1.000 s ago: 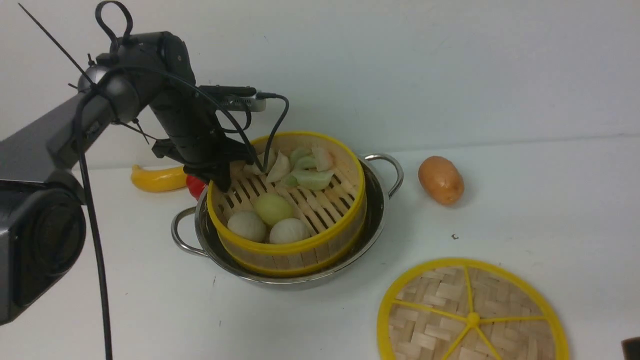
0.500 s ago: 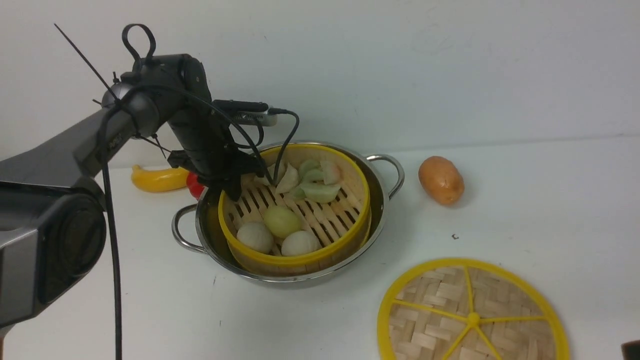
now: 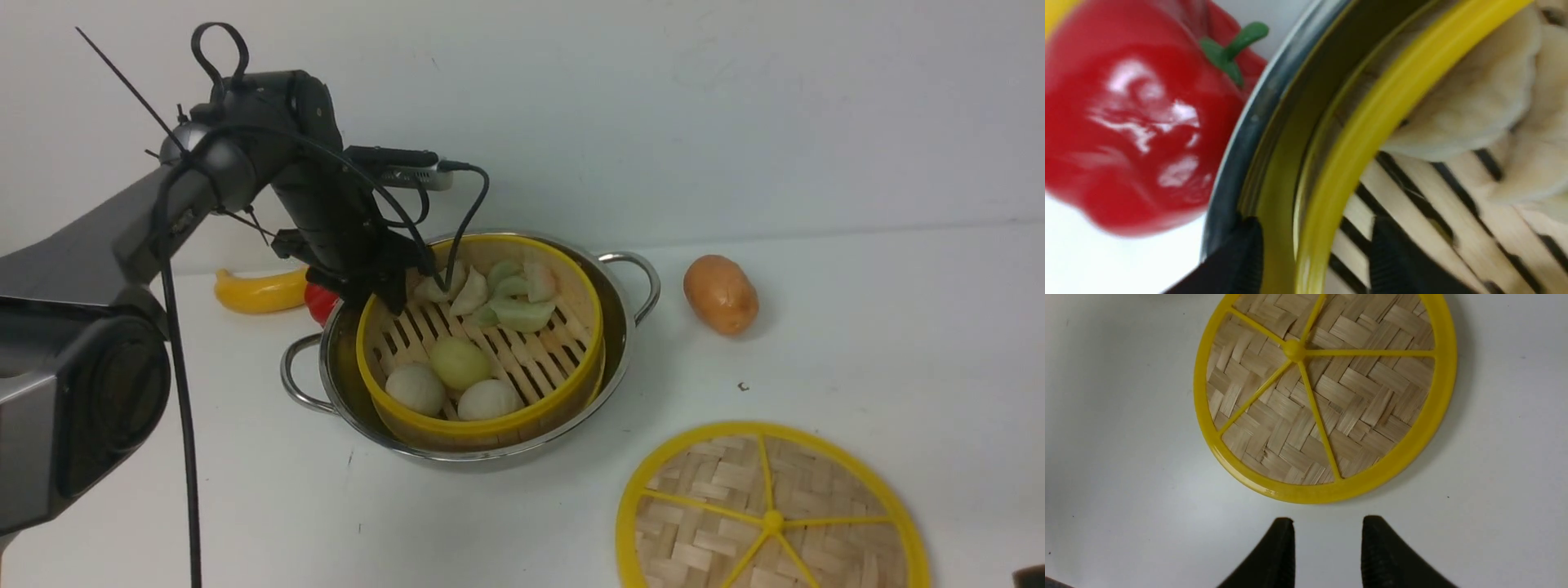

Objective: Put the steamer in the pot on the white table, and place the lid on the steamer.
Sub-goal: 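Place the bamboo steamer basket with dumplings into the steel pot with the left gripper, then move the gripper down to the bamboo steamer lid and grasp its center knob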

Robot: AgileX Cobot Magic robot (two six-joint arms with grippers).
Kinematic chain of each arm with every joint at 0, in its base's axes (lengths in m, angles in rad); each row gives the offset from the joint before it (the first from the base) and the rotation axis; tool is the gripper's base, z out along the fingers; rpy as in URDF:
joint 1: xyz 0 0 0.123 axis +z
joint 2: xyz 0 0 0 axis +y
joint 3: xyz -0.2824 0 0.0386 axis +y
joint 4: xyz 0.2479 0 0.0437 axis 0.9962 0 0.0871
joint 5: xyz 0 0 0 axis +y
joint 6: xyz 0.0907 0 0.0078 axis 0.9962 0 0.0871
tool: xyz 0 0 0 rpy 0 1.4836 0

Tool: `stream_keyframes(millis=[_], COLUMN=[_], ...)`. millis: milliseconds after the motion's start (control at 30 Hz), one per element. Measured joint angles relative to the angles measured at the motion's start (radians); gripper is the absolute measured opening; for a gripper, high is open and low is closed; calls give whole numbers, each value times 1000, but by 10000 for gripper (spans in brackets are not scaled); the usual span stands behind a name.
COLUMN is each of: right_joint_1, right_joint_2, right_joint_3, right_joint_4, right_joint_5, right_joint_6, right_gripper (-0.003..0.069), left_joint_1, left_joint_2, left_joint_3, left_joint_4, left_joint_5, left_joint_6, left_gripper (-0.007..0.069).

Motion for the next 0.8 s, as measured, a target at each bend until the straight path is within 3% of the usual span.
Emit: stream_keyframes(millis=[167,267,400,467,533,667,800], right_joint_1=[0,0,37,80,158,294,413], right_joint_2=[75,153,281,336,411,525,642], right_joint_3=[-47,-118,-250,-299,-358,-433,-468], right_joint_4=[57,89,99,91,61,-62,-290], right_joint_5=[2,1,-28,-48,-76,-104,-135], right_joint_6=[-54,-84,-115,-118,-108,-10,183], right_gripper=[244,244,244,244,244,244,244], left_joint_1=[-1,-1,-1,-1,-1,-1,-1], left_joint_2=[-89,-198,-345,-407,-493,-668,-936], left_joint_3=[-84,-105,-68,-34,32,183,465], left_joint_4=[81,96,96,96,96,96,96], left_joint_5=[20,21,23,23,23,23,-32], left_joint_6=[-1,-1,1,6,19,37,46], left_gripper=[363,302,97,34,-9,-22,-22])
